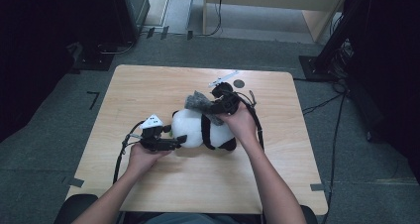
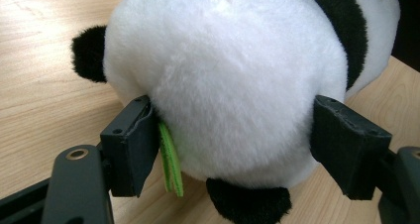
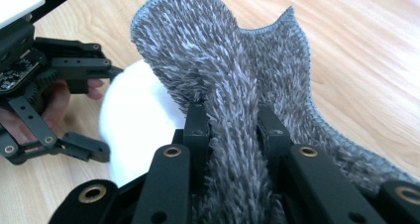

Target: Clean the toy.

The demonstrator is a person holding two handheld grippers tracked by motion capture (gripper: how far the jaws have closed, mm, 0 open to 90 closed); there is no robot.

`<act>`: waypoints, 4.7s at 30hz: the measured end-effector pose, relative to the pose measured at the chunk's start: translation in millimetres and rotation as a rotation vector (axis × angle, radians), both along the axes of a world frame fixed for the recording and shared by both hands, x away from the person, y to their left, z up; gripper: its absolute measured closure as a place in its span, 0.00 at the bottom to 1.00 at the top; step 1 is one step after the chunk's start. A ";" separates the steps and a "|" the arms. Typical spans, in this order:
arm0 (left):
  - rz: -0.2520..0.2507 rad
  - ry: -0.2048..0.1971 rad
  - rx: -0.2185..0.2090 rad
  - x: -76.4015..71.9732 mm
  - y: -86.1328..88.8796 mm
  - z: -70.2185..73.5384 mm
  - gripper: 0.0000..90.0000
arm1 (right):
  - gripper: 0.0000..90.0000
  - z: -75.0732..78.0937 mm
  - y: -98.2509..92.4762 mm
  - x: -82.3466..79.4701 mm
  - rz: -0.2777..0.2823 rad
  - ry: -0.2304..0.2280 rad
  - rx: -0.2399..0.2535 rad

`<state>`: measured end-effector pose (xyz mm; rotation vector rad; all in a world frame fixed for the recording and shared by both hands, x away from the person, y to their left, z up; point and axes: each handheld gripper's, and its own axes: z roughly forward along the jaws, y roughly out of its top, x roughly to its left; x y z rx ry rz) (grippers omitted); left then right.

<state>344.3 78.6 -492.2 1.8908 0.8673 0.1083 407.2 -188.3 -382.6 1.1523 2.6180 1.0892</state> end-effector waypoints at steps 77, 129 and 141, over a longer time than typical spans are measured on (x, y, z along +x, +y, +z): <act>0.001 0.003 0.014 0.2 -2.7 3.4 0.27 | 0.80 -5.1 -9.9 -50.9 0.047 -0.031 0.009; -0.004 0.009 0.012 1.9 -3.0 3.7 0.27 | 0.84 25.8 -6.8 -55.6 0.035 -0.091 0.033; 0.000 0.012 0.020 1.7 -3.5 3.6 0.27 | 0.84 -12.8 62.8 -39.0 0.118 0.013 -0.026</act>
